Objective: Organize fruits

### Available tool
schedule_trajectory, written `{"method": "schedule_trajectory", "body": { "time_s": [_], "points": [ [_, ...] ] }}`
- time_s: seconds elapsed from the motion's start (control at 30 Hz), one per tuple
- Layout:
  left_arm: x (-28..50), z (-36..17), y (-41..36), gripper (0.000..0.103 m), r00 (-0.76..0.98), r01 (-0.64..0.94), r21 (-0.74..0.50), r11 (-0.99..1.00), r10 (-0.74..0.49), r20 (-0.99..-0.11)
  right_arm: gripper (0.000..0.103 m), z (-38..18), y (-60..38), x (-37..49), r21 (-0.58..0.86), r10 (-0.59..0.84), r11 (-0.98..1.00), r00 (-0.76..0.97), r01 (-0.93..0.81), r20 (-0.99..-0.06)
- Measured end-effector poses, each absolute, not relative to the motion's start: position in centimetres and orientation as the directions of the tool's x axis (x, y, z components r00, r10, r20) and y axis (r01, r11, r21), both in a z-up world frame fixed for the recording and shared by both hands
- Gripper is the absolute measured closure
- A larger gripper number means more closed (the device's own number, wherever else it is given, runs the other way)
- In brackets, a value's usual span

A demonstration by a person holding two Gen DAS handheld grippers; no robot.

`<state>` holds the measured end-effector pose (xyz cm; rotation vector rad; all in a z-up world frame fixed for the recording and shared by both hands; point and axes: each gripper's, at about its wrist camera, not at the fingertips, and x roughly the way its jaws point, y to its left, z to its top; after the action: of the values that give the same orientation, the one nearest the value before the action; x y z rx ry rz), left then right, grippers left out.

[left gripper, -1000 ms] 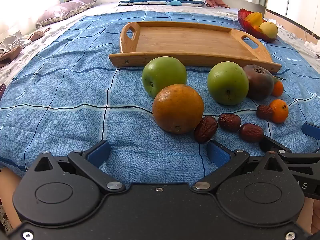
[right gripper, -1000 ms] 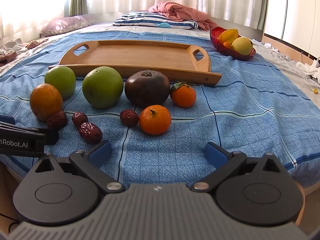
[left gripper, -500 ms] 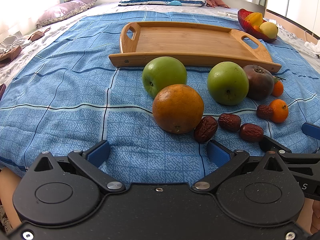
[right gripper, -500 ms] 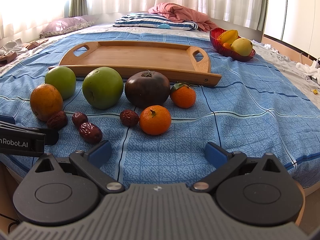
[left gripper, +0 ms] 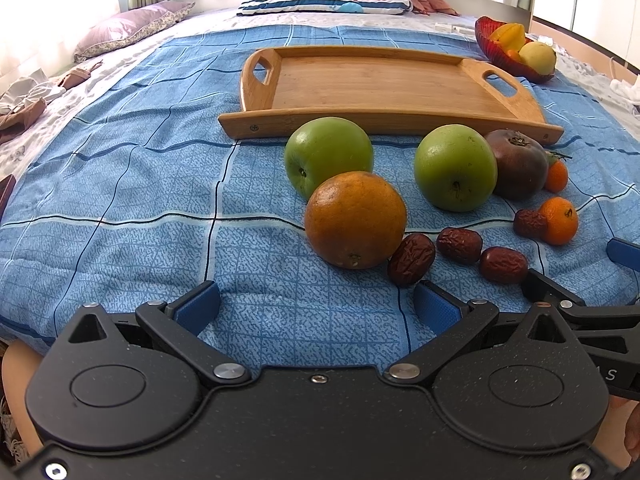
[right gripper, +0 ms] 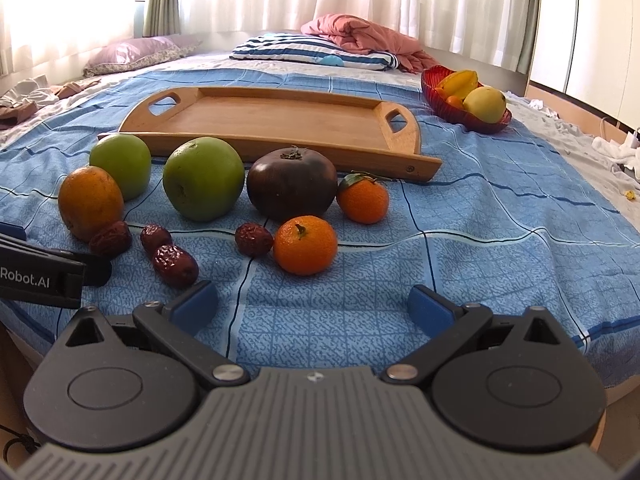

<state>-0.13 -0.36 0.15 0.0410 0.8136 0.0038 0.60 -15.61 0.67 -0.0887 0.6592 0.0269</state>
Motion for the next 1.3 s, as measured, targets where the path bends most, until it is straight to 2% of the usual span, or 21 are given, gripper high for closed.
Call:
{"method": "schedule_trajectory", "body": {
  "time_s": [0.13,0.27,0.53,0.73,0.93,1.13,1.3],
  "points": [
    [-0.1,0.1,-0.3,0.000,0.689,0.014,0.034,0.999,0.015,-0.724,0.000,0.4,-15.3,0.3,-0.092,-0.019,0.995,0.798,-0.045,-0.602],
    [-0.4,-0.1,-0.1,0.000,0.705,0.026,0.021,0.999,-0.004,-0.709,0.000,0.4,-16.2,0.8,-0.049,0.023,0.996,0.782,-0.068,-0.623],
    [-0.7,-0.1,-0.1,0.000,0.721,0.028,0.020,0.999,-0.006,-0.693,0.000,-0.1,-16.3,0.0,-0.034,0.034,0.997,0.817,-0.066,-0.576],
    [-0.5,0.5,0.0,0.001,0.724,0.034,0.005,0.999,-0.021,-0.690,0.000,0.3,-16.4,0.0,-0.011,0.040,0.998,0.811,-0.057,-0.584],
    [-1.3,2.1,-0.3,0.008,0.783,0.075,0.006,0.997,-0.055,-0.619,0.000,1.0,-17.2,-0.2,0.056,0.067,0.998,0.824,-0.043,-0.562],
    [-2.1,3.4,-1.0,0.016,0.835,0.078,0.016,0.997,-0.056,-0.548,0.011,1.7,-17.2,-0.2,0.046,0.052,0.998,0.845,-0.032,-0.532],
    [-1.9,3.4,-0.5,0.036,0.829,0.072,-0.042,0.997,-0.083,-0.553,0.024,1.9,-17.0,-0.1,0.045,0.056,0.998,0.853,-0.038,-0.519]
  ]
}}
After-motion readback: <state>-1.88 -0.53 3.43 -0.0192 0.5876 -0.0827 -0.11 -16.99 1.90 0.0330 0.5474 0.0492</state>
